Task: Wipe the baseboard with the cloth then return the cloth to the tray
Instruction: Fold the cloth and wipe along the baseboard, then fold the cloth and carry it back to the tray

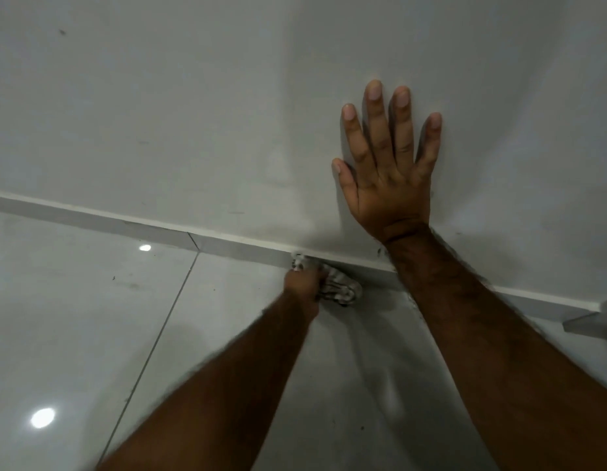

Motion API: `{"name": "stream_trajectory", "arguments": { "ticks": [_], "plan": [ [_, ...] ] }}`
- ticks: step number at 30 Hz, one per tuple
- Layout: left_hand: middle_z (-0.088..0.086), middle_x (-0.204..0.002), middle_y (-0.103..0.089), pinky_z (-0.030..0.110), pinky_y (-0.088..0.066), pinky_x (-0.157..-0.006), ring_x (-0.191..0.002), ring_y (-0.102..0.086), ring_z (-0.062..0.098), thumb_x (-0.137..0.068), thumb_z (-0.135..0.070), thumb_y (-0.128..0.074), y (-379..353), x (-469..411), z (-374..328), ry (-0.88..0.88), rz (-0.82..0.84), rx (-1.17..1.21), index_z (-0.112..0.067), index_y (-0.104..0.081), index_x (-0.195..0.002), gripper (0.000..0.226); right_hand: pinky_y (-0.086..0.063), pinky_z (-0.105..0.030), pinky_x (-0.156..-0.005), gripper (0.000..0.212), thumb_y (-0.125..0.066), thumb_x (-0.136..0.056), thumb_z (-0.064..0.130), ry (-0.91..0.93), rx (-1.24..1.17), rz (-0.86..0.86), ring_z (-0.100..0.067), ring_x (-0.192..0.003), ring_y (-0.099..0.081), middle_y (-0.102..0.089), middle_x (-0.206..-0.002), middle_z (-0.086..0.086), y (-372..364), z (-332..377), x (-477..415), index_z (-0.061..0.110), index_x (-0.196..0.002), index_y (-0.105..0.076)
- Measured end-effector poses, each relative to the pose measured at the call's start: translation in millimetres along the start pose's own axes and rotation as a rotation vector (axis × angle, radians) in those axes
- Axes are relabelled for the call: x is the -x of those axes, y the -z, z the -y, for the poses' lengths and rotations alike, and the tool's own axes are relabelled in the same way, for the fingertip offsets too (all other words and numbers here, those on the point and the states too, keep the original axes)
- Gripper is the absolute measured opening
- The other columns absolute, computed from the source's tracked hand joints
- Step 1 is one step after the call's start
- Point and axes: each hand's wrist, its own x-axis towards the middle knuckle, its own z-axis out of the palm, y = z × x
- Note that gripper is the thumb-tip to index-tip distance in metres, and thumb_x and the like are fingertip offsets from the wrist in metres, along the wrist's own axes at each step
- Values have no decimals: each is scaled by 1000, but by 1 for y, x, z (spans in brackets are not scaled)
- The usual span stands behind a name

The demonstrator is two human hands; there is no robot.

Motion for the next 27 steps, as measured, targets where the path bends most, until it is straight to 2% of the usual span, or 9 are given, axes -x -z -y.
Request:
{"name": "stream_trajectory", "arguments": {
  "ticks": [2,5,8,11,14,17,20,24,27],
  "plan": [
    [14,-84,-70,25,-61,-44,-56,-74,19,-94,13,-61,-10,14,4,31,67,-8,-2,-65,-95,15,-13,-63,-120,56,-51,-111,37,-18,-22,30,-41,-150,-33,-34,-164,-16,6,3,-1,14,-160,-38],
    [25,-103,-72,46,-63,-76,-89,-72,38,-86,17,-63,2,22,-9,-42,53,72,5,-67,-113,30,-20,-63,-122,59,-60,-105,22,10,-189,105,-41,-152,-26,-28,-165,-18,20,20,10,12,-160,-40],
    [28,-97,-70,41,-63,-71,-75,-73,31,-83,12,-63,22,32,-27,-89,-29,146,3,-69,-105,24,-43,-48,-109,53,-67,-101,21,44,-617,357,-37,-141,-48,-44,-157,-20,37,43,64,6,-151,-53],
    [20,-79,-66,22,-57,-43,-45,-69,17,-85,10,-61,34,47,-52,-108,-64,162,4,-66,-95,13,-56,-39,-75,31,-69,-104,38,-446,-806,591,-32,-95,-67,-68,-107,-9,55,64,100,10,-115,-64],
    [22,-85,-68,29,-60,-48,-52,-72,24,-85,12,-61,31,61,-74,-115,-8,224,6,-66,-100,17,-55,-36,-76,54,-75,-92,61,-1171,-822,904,-30,-91,-67,-68,-96,-8,53,69,84,10,-100,-60],
    [26,-104,-71,36,-64,-63,-75,-75,32,-87,12,-59,21,81,-92,-162,91,233,11,-64,-118,32,-59,-32,-74,43,-81,-91,50,-1772,-1406,1079,-23,-85,-72,-78,-95,-7,54,57,50,11,-108,-75],
    [25,-116,-71,37,-64,-69,-94,-72,37,-87,5,-65,16,103,-110,-171,135,202,7,-65,-124,37,-57,-25,-65,21,-82,-94,23,-1787,-1544,1054,-17,-74,-71,-77,-86,-4,65,45,21,9,-109,-77],
    [18,-111,-74,34,-60,-75,-92,-74,29,-92,-23,-66,22,146,-150,-127,186,94,-6,-71,-115,29,-56,-28,-65,5,-77,-98,16,-1782,-1538,1030,-19,-75,-70,-76,-85,-4,97,24,-19,13,-98,-73],
    [18,-105,-76,40,-58,-80,-92,-73,31,-90,-29,-69,26,191,-191,-138,182,-75,-1,-72,-113,36,-58,-26,-58,4,-72,-101,11,-1768,-1537,1030,-17,-67,-72,-76,-78,-2,137,6,-58,13,-97,-71]
  ]
}}
